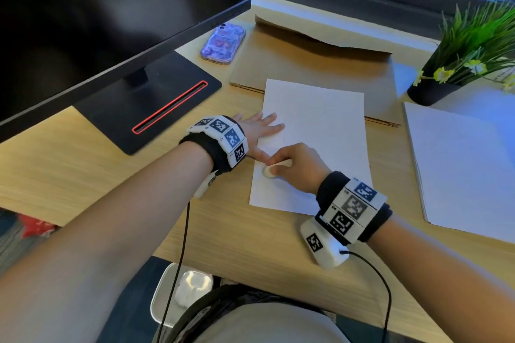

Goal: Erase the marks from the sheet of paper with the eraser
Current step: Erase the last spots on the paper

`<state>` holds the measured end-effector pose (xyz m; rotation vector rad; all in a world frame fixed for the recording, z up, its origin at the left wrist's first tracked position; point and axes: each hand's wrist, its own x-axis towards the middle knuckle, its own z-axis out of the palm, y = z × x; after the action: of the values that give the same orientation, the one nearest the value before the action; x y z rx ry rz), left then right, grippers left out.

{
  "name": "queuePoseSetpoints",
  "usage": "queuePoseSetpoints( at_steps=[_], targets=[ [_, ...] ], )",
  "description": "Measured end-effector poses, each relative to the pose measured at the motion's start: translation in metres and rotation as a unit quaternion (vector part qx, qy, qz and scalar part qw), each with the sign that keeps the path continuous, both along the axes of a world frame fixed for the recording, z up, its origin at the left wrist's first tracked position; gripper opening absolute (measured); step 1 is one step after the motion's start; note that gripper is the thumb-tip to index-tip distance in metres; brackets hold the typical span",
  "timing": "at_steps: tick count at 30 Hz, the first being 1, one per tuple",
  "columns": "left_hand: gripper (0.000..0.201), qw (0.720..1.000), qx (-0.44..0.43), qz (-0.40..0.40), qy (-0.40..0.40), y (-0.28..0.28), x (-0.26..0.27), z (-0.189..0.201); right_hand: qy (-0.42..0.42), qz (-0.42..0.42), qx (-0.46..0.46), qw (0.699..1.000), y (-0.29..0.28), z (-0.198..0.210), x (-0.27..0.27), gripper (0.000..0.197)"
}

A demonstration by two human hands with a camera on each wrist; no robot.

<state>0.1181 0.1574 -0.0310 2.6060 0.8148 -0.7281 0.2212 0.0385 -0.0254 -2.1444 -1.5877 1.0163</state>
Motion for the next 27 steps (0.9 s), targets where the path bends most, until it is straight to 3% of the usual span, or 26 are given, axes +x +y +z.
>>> queuePoseSetpoints(
  at_steps=[5,10,16,20,25,27],
  targets=[
    [0.089,1.0,0.003,-0.005,0.007,0.002,-0.001,-0.001,-0.019,0.099,-0.037,0.994,-0.014,-0.001,-0.009,0.015],
    [0.088,1.0,0.004,-0.003,0.004,0.0,0.001,0.001,-0.016,0.037,0.008,0.999,0.0,0.0,-0.007,0.014],
    [0.088,1.0,0.005,-0.004,0.016,0.001,0.001,0.001,-0.009,0.095,-0.029,0.995,-0.011,-0.003,-0.008,0.016],
    [0.087,1.0,0.003,0.0,0.012,-0.001,0.002,0.004,0.002,0.015,0.012,1.0,0.007,-0.001,-0.005,0.015],
    [0.088,1.0,0.003,-0.005,0.017,0.001,0.0,0.002,-0.011,0.12,-0.04,0.992,-0.014,-0.002,-0.014,0.018],
    [0.088,1.0,0.004,-0.004,0.014,0.0,0.001,0.002,-0.017,0.118,-0.042,0.992,-0.006,0.002,-0.012,0.02]
  ],
)
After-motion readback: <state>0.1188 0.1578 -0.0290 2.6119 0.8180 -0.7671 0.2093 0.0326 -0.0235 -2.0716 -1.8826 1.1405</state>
